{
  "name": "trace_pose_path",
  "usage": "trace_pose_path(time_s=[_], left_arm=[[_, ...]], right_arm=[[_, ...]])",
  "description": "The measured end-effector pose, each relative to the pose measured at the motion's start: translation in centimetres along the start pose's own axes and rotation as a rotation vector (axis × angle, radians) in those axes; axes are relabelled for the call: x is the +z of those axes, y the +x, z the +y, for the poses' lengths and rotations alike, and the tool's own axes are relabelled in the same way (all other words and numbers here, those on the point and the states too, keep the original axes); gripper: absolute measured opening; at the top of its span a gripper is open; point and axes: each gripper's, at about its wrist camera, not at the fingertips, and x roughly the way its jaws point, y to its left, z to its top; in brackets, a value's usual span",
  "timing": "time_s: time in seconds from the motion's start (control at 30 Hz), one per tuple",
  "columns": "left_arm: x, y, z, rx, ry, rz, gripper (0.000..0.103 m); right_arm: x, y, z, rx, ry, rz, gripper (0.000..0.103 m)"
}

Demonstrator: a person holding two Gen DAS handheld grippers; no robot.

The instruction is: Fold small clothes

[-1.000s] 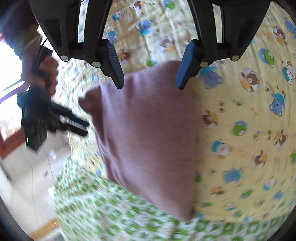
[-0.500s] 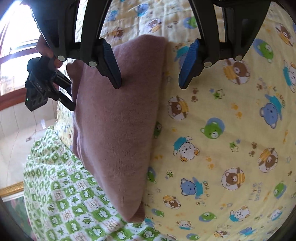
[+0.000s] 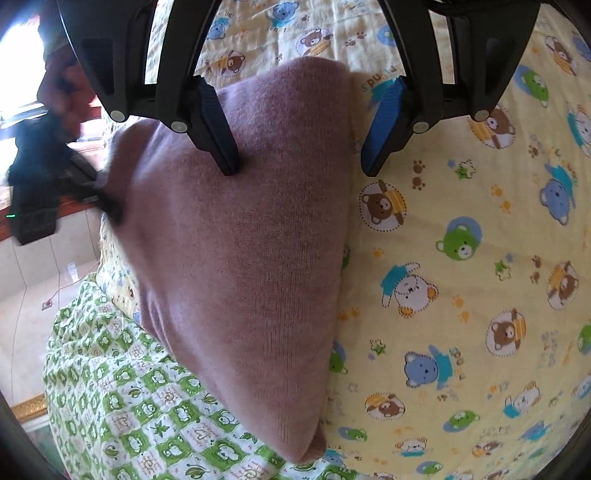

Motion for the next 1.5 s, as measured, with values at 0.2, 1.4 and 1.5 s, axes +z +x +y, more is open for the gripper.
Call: trace_pose_path(time_s=[0.2, 1.4, 1.5], left_arm=[[-0.1, 1.4, -1.1, 0.007, 0.047, 0.04, 0.074], [23.2, 3.1, -3.6, -0.185, -0.036, -0.194, 0.005], [22.4, 0.8, -5.8, -0.252, 0.126, -0.308, 0.005]], right_arm=[[0.1, -3.5, 0.2, -0.035, -0.033, -0.048, 0.011], [7.4, 4.1, -6.5, -0.034, 0.036, -0.072, 0.039], [7.4, 3.2, -6.2, 0.028, -0.006, -0.127, 0.027]])
